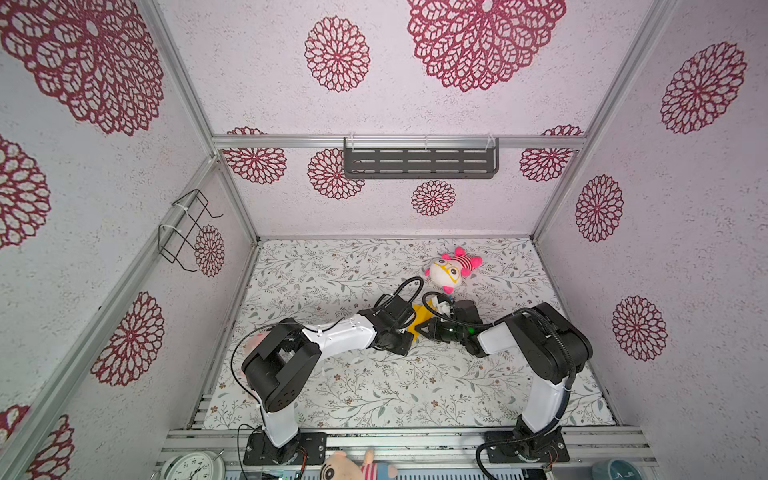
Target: Fold a paper plane with a square sheet of paper (pick it up from the middle)
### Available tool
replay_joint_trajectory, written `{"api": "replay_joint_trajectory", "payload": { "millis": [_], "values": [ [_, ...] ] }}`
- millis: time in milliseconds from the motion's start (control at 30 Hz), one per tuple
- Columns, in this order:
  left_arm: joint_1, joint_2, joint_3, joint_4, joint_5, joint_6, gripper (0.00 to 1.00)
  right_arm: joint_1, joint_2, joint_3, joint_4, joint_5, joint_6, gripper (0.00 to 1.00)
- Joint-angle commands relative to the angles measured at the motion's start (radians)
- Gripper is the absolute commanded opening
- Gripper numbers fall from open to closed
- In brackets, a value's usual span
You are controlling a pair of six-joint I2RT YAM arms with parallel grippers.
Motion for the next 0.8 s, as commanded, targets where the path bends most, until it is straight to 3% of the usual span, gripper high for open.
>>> {"api": "replay_joint_trajectory", "payload": {
  "millis": [0, 333, 767],
  "values": [
    [-0.015, 0.034, 0.038, 0.035, -0.022, 0.026, 0.05, 0.002, 0.052, -0.018, -0.099, 0.057, 0.022, 0.12],
    [-0.020, 0.129, 0.105, 0.001, -0.042, 0.045, 0.05, 0.000, 0.060, -0.026, -0.085, 0.054, 0.056, 0.12],
    [-0.059, 0.124, 0.051, -0.037, -0.093, 0.017, 0.04, 0.001, 0.066, -0.017, -0.103, 0.062, 0.062, 0.11]
  ]
}}
